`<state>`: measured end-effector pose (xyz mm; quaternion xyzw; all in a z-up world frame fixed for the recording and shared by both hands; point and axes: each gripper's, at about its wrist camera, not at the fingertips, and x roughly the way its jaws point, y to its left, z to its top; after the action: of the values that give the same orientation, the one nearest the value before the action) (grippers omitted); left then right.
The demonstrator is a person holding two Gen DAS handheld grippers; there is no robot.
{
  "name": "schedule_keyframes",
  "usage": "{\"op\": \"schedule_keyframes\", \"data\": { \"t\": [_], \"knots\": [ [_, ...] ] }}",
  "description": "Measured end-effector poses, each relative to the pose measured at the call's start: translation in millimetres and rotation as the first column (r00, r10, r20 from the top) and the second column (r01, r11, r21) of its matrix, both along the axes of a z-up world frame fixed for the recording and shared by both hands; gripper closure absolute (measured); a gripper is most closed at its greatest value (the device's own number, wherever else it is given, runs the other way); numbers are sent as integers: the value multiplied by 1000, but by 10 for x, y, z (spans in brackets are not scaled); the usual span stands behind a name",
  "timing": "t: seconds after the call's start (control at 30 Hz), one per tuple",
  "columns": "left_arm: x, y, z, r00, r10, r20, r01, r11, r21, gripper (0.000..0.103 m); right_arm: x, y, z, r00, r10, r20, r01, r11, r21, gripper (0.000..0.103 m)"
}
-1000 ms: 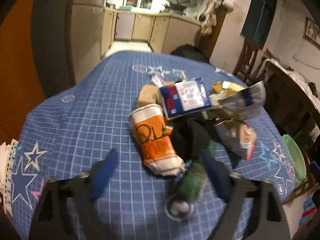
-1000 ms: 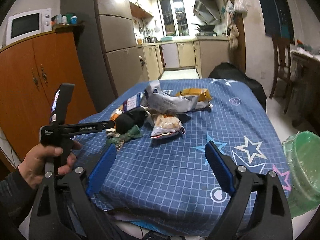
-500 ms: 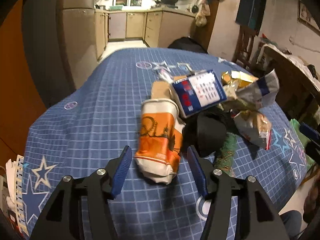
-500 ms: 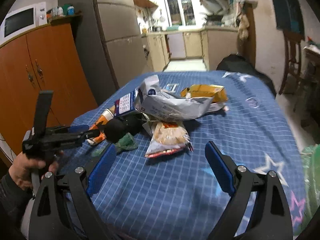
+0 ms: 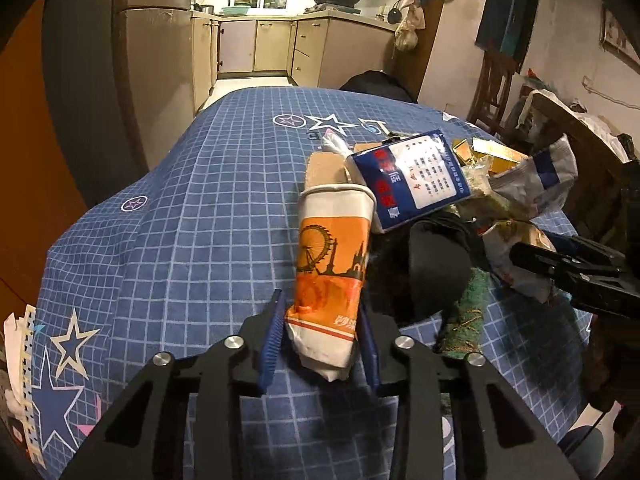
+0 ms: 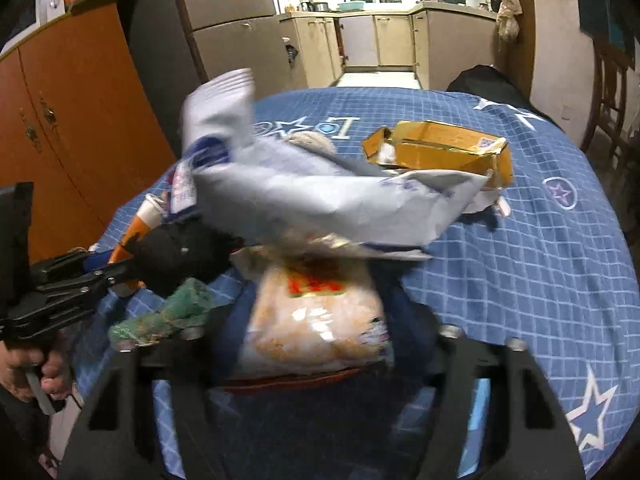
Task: Collect trash
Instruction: 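Grasp the orange paper cup with the left tool while the right tool grasps the snack bag, then carry cup and snack bag to the green bin and open both tools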
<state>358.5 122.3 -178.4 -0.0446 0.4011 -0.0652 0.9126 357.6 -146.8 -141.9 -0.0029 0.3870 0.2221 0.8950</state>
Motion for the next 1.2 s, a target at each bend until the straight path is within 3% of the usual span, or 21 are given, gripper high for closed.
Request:
{"op": "schedule_keyframes", "data": {
  "t": [0.1, 0.27, 0.4, 0.57, 0.83, 1.2],
  "knots": [
    [-81, 30, 18, 999, 24, 22, -24, 1000, 7, 70, -153, -7, 47, 1000, -6, 23, 7, 1000, -3, 55],
    [-432, 120, 135, 994, 74, 77, -74, 997, -9, 70, -605, -65, 202, 997, -6, 78, 3, 999, 39, 57],
    [-732, 56, 386, 986, 85, 145, -86, 996, -1, 70, -941, -179, 400, 990, -32, 140, 23, 998, 66, 57],
    [-976, -248, 807, 971, 38, 237, -33, 999, -23, 70, -1311, -350, 757, 965, -88, 247, 72, 995, 74, 57],
    [-1156, -1133, 1301, 944, -95, 317, 116, 992, -46, 70, -1581, -819, 1183, 910, -224, 350, 209, 975, 81, 57],
    [-1110, -2486, 1738, 896, -248, 369, 281, 959, -38, 70, -1745, -1834, 1459, 802, -442, 401, 449, 890, 84, 57]
  ]
}}
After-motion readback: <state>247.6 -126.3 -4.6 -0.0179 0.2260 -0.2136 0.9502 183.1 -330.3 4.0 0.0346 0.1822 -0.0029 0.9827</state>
